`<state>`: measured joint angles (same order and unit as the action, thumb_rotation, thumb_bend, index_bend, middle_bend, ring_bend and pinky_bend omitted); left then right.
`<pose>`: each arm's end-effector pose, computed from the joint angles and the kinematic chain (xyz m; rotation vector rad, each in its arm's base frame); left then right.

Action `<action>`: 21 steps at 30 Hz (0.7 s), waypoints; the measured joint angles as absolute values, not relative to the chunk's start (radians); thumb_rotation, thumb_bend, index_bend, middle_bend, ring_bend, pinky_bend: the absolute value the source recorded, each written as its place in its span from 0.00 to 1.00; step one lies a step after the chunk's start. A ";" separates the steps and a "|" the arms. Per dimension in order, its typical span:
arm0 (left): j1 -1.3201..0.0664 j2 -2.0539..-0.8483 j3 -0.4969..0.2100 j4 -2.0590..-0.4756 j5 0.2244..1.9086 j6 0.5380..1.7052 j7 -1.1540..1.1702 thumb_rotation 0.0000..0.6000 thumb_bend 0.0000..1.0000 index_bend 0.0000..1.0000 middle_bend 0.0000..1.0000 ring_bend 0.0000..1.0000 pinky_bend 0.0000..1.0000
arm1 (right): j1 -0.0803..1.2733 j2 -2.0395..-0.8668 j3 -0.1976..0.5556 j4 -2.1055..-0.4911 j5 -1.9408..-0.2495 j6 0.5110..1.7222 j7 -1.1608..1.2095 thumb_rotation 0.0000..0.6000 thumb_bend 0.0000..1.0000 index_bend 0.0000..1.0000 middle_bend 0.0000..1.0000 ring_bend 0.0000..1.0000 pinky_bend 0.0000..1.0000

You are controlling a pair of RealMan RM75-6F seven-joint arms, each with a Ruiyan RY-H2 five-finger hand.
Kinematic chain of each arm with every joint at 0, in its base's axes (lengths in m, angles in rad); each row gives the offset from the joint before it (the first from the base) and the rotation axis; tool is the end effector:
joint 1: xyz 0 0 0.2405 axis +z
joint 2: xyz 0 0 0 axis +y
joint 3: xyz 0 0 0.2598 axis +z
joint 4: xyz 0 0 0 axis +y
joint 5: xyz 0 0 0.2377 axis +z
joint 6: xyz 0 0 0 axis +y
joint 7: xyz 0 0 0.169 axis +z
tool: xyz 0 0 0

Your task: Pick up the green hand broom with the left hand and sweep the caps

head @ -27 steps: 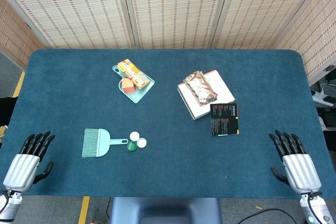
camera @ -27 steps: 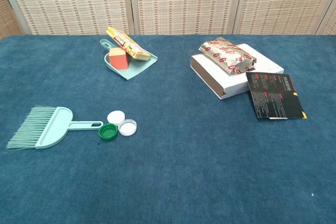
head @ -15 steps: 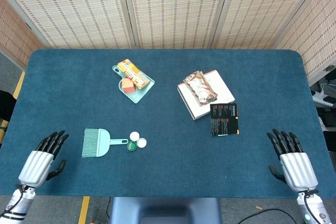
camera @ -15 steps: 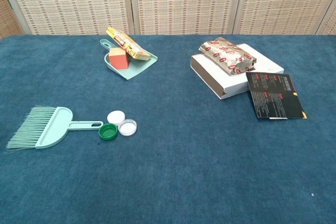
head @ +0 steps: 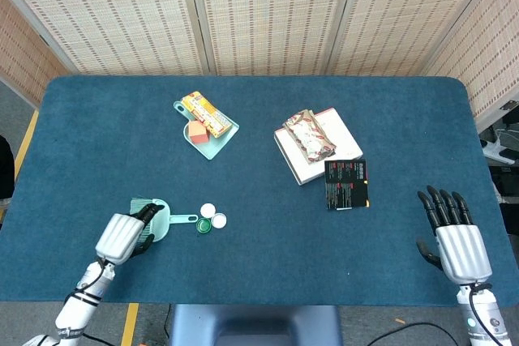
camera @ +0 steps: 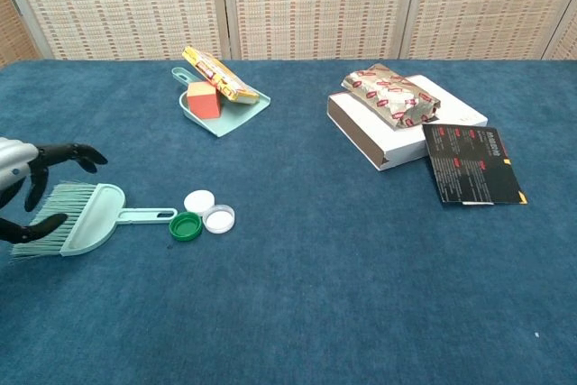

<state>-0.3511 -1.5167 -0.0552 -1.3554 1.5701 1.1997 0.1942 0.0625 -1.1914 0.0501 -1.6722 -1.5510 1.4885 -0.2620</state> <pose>-0.2583 0.2793 -0.0245 -1.8067 -0.8093 -0.9083 -0.2984 -0.1998 0.1038 1.4613 -0.7908 0.8251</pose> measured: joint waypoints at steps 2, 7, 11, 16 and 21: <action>-0.365 -1.531 -0.059 -1.350 1.550 1.173 0.207 1.00 0.36 0.20 0.23 0.61 0.74 | 0.065 -1.190 0.057 -1.664 -1.541 1.489 -0.245 1.00 0.20 0.00 0.00 0.00 0.00; -0.387 -1.570 -0.066 -1.342 1.511 1.144 0.250 1.00 0.33 0.22 0.25 0.62 0.75 | 0.070 -1.185 0.062 -1.665 -1.519 1.475 -0.244 1.00 0.20 0.00 0.00 0.00 0.00; -0.397 -1.611 -0.068 -1.317 1.512 1.156 0.287 1.00 0.34 0.25 0.27 0.63 0.76 | 0.072 -1.178 0.059 -1.675 -1.511 1.465 -0.249 1.00 0.20 0.00 0.00 0.00 0.00; -0.414 -1.661 -0.078 -1.276 1.498 1.160 0.344 1.00 0.33 0.29 0.31 0.64 0.77 | 0.074 -1.168 0.057 -1.686 -1.498 1.455 -0.250 1.00 0.20 0.00 0.00 0.00 0.00; -0.432 -1.698 -0.087 -1.248 1.482 1.161 0.375 1.00 0.33 0.30 0.32 0.64 0.77 | 0.075 -1.161 0.057 -1.692 -1.488 1.450 -0.247 1.00 0.20 0.00 0.00 0.00 0.00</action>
<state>-0.4317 -1.6977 -0.0873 -1.2477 1.4824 1.1608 0.3747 0.0750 -1.1608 0.0573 -1.6917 -1.4876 1.4498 -0.2470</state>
